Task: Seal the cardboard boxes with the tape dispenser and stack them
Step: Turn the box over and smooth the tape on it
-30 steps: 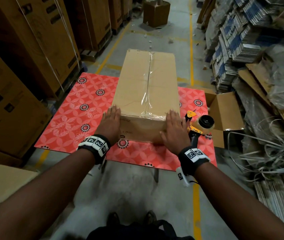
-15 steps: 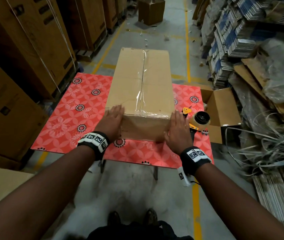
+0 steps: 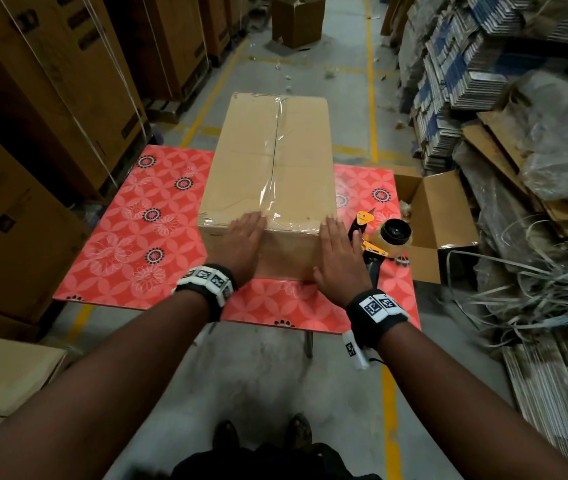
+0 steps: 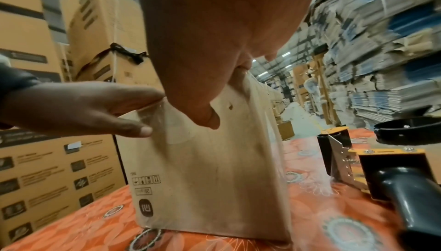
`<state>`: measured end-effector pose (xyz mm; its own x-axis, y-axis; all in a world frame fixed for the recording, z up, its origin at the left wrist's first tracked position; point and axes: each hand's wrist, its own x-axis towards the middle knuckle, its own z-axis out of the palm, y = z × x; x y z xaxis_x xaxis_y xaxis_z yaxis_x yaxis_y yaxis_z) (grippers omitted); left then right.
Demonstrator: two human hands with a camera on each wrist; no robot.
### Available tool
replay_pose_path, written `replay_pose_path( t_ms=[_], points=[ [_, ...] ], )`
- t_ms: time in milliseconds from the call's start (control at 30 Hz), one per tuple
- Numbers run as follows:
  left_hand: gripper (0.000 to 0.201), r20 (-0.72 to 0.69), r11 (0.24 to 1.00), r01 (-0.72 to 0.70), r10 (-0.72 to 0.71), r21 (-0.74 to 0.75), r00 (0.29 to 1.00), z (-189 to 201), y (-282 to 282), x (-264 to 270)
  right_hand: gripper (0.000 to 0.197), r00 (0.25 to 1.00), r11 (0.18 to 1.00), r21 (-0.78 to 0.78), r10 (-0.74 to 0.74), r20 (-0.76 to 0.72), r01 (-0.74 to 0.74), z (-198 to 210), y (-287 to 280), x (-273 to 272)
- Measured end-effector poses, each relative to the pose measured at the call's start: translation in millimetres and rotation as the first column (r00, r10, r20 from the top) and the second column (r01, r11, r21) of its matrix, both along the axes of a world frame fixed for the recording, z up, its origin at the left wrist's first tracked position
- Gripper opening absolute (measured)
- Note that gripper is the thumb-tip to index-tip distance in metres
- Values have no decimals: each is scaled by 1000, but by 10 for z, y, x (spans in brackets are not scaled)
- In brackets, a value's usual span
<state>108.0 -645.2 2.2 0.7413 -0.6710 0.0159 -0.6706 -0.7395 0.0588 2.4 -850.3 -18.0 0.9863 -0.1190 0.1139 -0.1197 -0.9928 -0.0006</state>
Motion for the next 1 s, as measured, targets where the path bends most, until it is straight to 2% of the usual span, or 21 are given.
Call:
replay_pose_path(
  t_ms=[133,267,367,533,667,733,833,1000],
  points=[
    [77,-17,987,-163,163,-1,987,48,354,98,90,1000,1000,29,-10,-8,10,59,198,89],
    [76,-33,983,-185,185,8,982,46,426,69,89,963,955,132,270,-8,-267,114,615,319],
    [76,-53,980,-199,198,-21,979,-3,549,76,89,932,931,91,359,-49,-354,115,835,497],
    [78,-101,967,-231,220,-111,970,-30,752,142,89,953,952,37,304,-1,-304,21,749,434],
    [78,-163,945,-267,237,-189,958,-23,928,254,85,987,967,206,135,83,-150,78,929,467],
    [78,-135,965,-193,170,-180,976,-15,904,296,81,978,950,234,202,46,-207,151,1173,617],
    [70,-111,988,-89,75,-126,991,-22,862,345,72,952,940,165,306,-23,-299,144,1438,786],
    [72,-150,964,-181,153,-195,977,-48,944,453,85,976,974,69,216,-12,-215,65,1080,635]
  ],
)
